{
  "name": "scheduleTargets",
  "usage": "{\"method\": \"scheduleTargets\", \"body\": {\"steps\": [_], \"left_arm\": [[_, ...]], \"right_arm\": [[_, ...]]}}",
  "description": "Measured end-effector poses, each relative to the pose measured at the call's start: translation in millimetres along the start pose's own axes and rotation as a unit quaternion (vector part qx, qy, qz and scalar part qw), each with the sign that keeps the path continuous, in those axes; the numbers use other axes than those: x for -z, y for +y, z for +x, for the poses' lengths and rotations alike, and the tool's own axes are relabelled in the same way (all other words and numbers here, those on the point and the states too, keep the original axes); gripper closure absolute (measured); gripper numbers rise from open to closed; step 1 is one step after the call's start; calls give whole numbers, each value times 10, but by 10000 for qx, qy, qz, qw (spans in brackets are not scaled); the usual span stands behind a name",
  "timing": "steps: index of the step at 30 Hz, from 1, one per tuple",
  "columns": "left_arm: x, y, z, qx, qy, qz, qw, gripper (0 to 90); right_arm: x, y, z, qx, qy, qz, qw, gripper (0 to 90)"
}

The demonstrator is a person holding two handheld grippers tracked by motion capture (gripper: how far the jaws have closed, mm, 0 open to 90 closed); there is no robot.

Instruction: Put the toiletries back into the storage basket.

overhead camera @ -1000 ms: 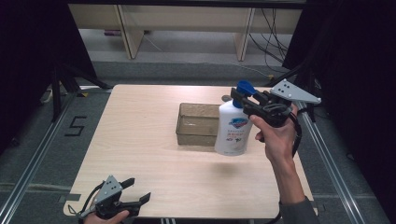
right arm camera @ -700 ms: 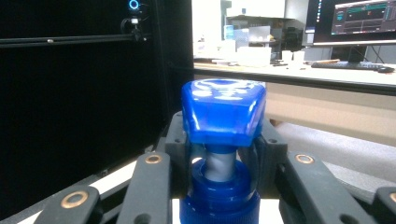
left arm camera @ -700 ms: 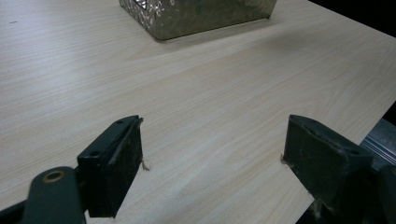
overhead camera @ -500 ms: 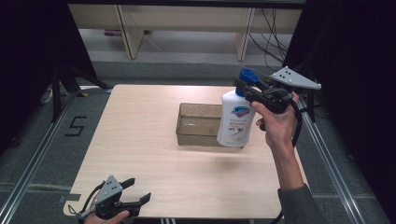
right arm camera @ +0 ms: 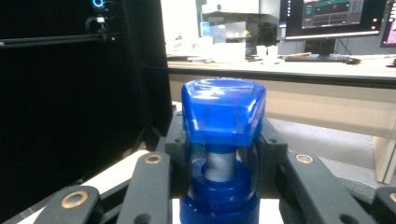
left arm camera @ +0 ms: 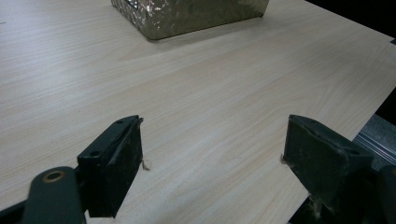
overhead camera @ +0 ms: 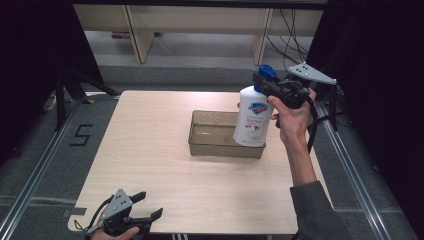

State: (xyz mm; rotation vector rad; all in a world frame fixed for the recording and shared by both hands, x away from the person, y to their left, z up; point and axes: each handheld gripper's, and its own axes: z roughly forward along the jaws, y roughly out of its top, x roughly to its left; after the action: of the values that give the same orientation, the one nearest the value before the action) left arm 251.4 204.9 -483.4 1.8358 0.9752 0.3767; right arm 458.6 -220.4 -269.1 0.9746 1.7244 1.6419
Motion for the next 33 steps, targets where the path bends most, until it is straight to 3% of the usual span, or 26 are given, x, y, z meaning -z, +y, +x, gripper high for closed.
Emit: {"method": "scheduleTargets", "body": {"steps": [8, 20, 21, 22, 23, 27, 31, 33], "left_arm": [[-2, -4, 1, 11, -10, -12, 10000, 190], [-5, -4, -7, 23, -50, -57, 10000, 190], [-10, -6, -9, 36, -68, -87, 9999, 190], [-6, -6, -7, 14, -70, -69, 10000, 190], [-6, -6, -7, 18, -70, -76, 9999, 190], [-5, -5, -6, 29, -72, -84, 9999, 190], [8, 0, -15, 34, -13, -25, 10000, 190], [12, 1, -11, 0, -8, 5, 10000, 190]], "right_arm": [[-97, -38, -75, -36, -100, 14, 9999, 658], [-194, -100, -70, -52, -125, 67, 9999, 658], [-207, -112, -82, 37, -152, 43, 9999, 658], [-217, -126, -69, -78, -112, 83, 9999, 658], [-229, -141, -84, 14, -143, 84, 9999, 658], [-249, -183, -83, -108, -171, 149, 9997, 658], [-281, -266, -118, 2, -227, 151, 9996, 658], [-286, -297, -120, -78, -236, 173, 9995, 658]]}}
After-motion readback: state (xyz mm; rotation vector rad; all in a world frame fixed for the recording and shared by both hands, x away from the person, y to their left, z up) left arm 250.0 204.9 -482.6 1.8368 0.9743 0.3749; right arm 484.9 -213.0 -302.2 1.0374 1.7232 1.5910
